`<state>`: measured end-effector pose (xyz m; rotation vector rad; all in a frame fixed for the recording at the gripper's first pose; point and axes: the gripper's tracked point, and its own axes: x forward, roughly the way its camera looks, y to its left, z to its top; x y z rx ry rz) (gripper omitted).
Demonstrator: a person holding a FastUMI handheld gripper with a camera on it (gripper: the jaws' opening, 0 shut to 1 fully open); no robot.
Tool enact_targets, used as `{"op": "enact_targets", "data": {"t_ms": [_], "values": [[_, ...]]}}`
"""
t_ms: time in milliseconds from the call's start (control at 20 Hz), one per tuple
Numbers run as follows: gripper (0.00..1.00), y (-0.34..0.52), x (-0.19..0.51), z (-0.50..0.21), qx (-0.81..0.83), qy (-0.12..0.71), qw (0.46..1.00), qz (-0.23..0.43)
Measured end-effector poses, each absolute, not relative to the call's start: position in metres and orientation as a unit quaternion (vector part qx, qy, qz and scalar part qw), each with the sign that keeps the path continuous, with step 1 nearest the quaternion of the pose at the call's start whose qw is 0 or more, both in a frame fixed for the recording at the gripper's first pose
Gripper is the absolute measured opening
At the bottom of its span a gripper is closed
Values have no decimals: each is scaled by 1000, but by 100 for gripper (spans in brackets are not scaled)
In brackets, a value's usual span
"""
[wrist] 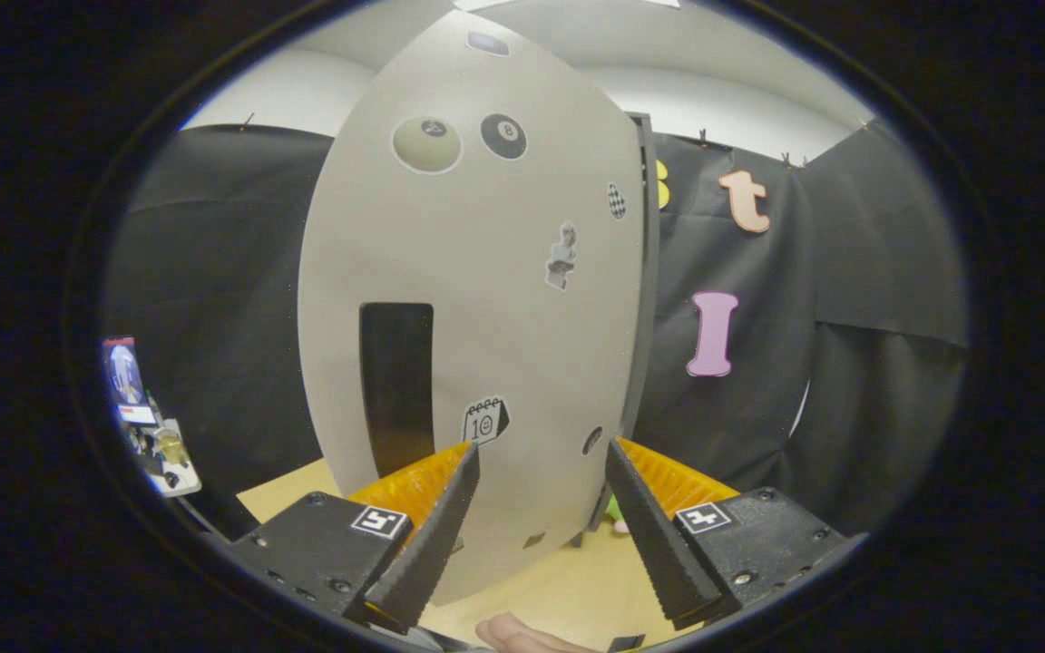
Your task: Open the shoe cabinet door, grab the shoes and put them into the shoe cabinet, then close the shoe cabinet door.
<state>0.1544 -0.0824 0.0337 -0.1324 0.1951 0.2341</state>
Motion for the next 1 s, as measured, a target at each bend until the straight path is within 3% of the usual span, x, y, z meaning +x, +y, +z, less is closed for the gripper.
{"op": "enact_targets", "data": {"t_ms": [500, 1000], "values": [[93, 34, 238, 7, -22, 82, 994, 73], [93, 36, 238, -16, -15, 68, 995, 64]]}}
